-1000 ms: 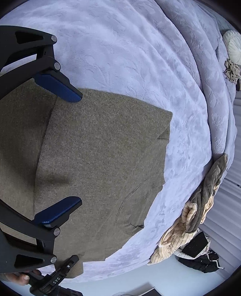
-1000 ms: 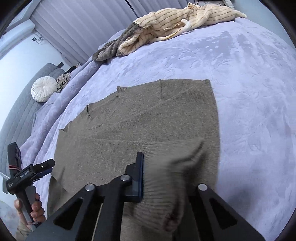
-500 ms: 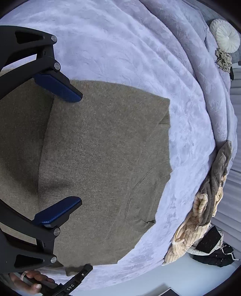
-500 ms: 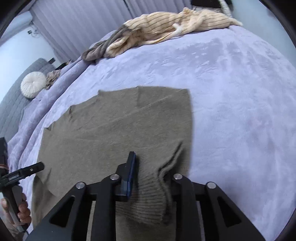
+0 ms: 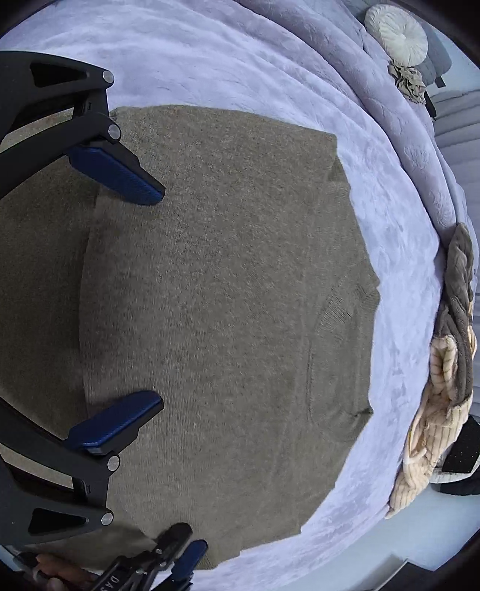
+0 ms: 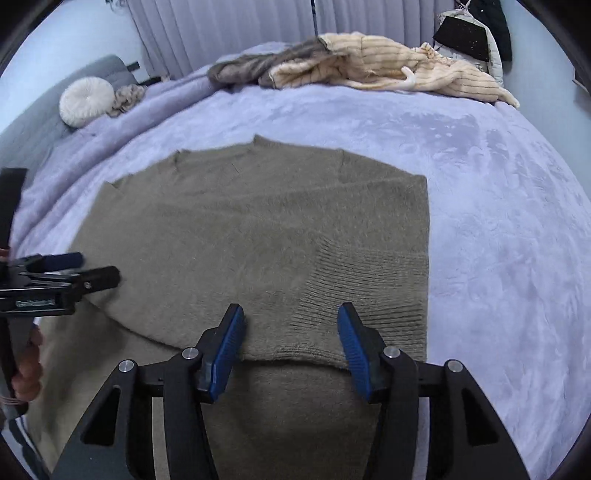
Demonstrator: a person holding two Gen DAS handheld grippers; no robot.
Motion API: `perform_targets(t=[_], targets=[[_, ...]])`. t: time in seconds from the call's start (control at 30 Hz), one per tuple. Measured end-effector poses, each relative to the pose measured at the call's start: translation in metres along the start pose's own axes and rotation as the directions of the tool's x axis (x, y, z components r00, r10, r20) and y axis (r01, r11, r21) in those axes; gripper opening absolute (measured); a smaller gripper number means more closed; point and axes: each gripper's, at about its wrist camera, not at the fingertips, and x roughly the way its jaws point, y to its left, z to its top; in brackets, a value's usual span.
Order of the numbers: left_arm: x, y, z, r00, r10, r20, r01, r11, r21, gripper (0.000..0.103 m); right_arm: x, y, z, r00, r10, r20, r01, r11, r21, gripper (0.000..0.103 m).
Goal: Fold small clothes
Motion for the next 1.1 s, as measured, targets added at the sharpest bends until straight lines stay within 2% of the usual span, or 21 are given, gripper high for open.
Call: perform_targets(t=[0.13,0.23,0.27,0.37,0.47,0.6,0.67,0.73,0.87,0.93,1.0,1.1], targets=[[-0.011,0.002,0.000,1.000,-0.009,0.023,0.009,1.000,0.000,0.102,-0.002,0.007,0.011,0.999,-0.048,-0.021,0.048,0.999,-0.001,0.057],[-0.023,0.003,0.000,0.997,-0.030,0.075,0.030,1.000,0.006,0.102,-0.021,0.020,0.016,0.999,-0.026,0.029,0.026,0.999,-0.023,0.063],[-0.022,0.004,0.001,0.997,-0.027,0.077,0.027,1.000,0.000,0.102,-0.022,0.025,0.016,0.999,-0.034,0.031,0.035,0.999,-0.026,0.069],[-0.011,0.008,0.000,0.999,-0.028,0.030,0.029,0.999,-0.020,0.102,-0.013,0.035,0.014,0.999,-0.043,-0.002,0.043,0.998,-0.037,0.069],[-0.007,0.006,-0.007,1.000,-0.002,0.027,0.002,1.000,0.004,0.102,0.000,0.044,0.006,0.995,-0.091,-0.051,0.088,0.995,-0.045,0.069],[-0.019,0.006,-0.019,0.999,-0.011,0.036,0.011,1.000,0.008,0.102,-0.013,0.055,0.001,0.989,-0.149,-0.024,0.147,0.987,-0.063,0.070],[-0.029,0.007,-0.028,0.997,-0.052,0.054,0.053,0.999,-0.003,0.102,-0.031,0.064,-0.003,0.993,-0.111,0.027,0.113,0.991,-0.074,0.070],[-0.031,0.005,-0.037,0.996,-0.073,0.045,0.073,0.997,-0.001,0.102,-0.038,0.077,-0.010,0.994,-0.101,0.033,0.104,0.989,-0.101,0.070],[-0.016,0.002,-0.060,0.999,-0.033,-0.013,0.033,0.999,0.017,0.102,-0.028,0.093,-0.032,0.998,-0.054,-0.041,0.048,0.992,-0.116,0.070],[-0.018,0.003,-0.071,1.000,-0.029,-0.006,0.029,0.999,0.015,0.102,-0.019,0.098,-0.047,0.995,-0.064,-0.081,0.052,0.989,-0.135,0.070],[-0.024,0.004,-0.083,1.000,-0.030,-0.008,0.030,0.999,0.013,0.102,-0.024,0.104,-0.060,0.995,-0.086,-0.055,0.076,0.983,-0.165,0.071],[-0.032,0.005,-0.102,1.000,-0.028,-0.012,0.029,0.999,0.027,0.102,-0.036,0.105,-0.076,0.996,-0.069,-0.054,0.059,0.983,-0.175,0.074]])
